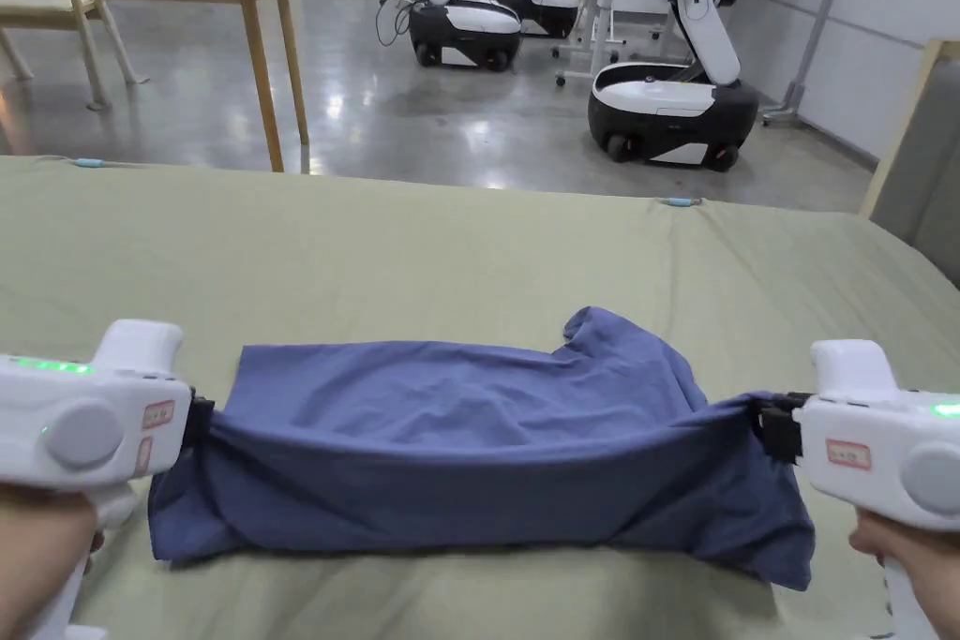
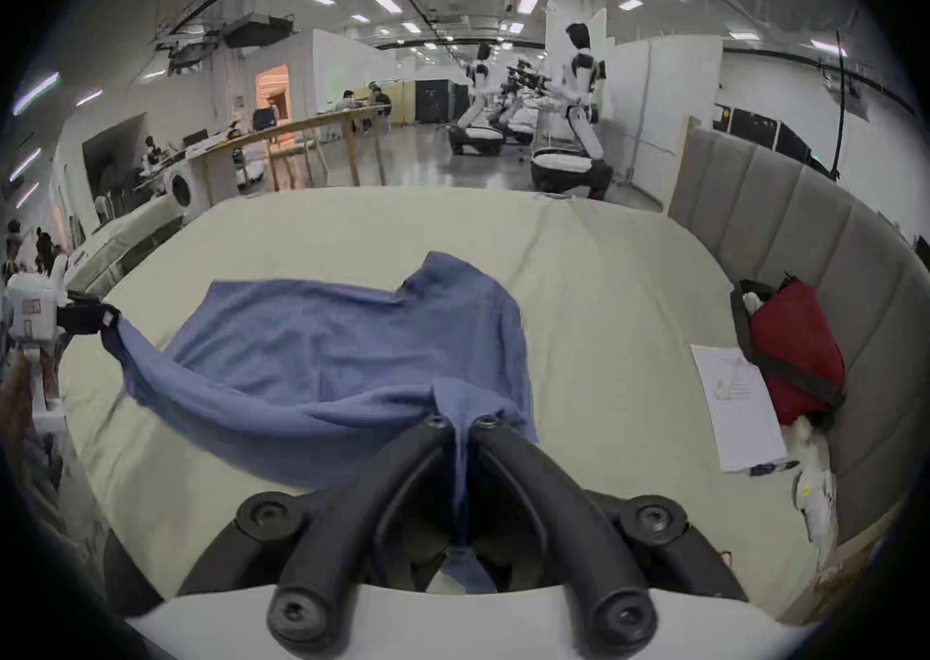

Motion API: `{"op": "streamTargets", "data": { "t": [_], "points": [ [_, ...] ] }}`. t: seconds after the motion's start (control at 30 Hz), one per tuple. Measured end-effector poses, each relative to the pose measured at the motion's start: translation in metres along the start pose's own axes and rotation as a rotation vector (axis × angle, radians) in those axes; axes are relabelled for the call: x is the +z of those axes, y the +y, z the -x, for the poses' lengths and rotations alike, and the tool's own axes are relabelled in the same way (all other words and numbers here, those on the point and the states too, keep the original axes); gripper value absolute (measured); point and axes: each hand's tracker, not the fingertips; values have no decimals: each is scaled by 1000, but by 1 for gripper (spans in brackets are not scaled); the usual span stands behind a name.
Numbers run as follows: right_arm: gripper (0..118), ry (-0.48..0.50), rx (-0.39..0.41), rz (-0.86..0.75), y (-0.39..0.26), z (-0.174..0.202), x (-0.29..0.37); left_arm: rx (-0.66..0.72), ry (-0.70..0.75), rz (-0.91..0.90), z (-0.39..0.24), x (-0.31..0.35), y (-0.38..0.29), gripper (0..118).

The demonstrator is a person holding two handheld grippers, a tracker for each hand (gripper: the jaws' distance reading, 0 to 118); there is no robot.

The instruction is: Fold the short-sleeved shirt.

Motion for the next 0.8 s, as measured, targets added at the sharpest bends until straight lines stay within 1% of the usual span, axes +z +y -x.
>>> {"op": "streamTargets", "data": {
  "t": [0.13, 0.17, 0.2, 0.23, 0.27, 0.3, 0.33, 0.37, 0.4, 0.43, 0.47, 0.5, 0.6, 0.63, 0.67, 0.7, 0.73, 0.77, 0.8],
  "points": [
    [3, -14, -99, 49, 10, -7, -53, 71, 18, 63, 4, -51, 14, 0],
    [3, -14, -116, 70, 8, -7, -64, 98, 17, 82, 4, -61, 13, 0],
    [3, -14, -110, 83, 6, -6, -72, 110, 12, 94, 4, -68, 11, 0],
    [3, -14, -94, 86, 3, -3, -78, 109, 13, 95, 2, -74, 9, 5],
    [7, -19, -66, 82, -2, 1, -81, 105, 12, 93, 0, -78, 7, 15],
    [26, -13, -50, 69, -6, 3, -80, 100, 12, 83, -2, -78, 4, 43],
    [82, 9, -32, 43, -9, 4, -79, 84, 18, 63, -3, -77, 2, 96],
    [112, 4, -30, 26, -12, 3, -74, 76, 14, 51, -3, -73, -2, 118],
    [116, 13, -38, 25, -14, 1, -68, 80, -5, 39, -3, -68, -6, 118],
    [118, 48, -56, 17, -17, 1, -58, 80, -30, 26, -3, -59, -11, 117],
    [118, 75, -62, -38, -23, 2, -41, 99, -42, -7, -3, -43, -18, 116],
    [116, 89, -63, -69, -26, 4, -26, 82, -32, -59, -7, -30, -24, 116],
    [116, 107, -29, -116, -47, 16, 22, 38, -18, -114, -12, 11, -56, 116],
    [116, 119, -15, -114, -55, 21, 35, 27, -21, -108, -16, 23, -71, 116],
    [115, 148, 9, -59, -63, 27, 44, 28, -18, -94, -19, 31, -88, 116],
    [105, 163, 16, -24, -69, 31, 51, 31, -17, -78, -21, 36, -100, 114],
    [59, 177, 23, -16, -78, 35, 59, 40, -17, -60, -18, 41, -111, 102],
    [8, 158, 33, -17, -87, 40, 67, 50, -15, -32, -20, 45, -125, 76],
    [1, 104, 60, -2, -95, 46, 70, 50, -17, -2, -21, 47, -136, 34]
  ]
}}
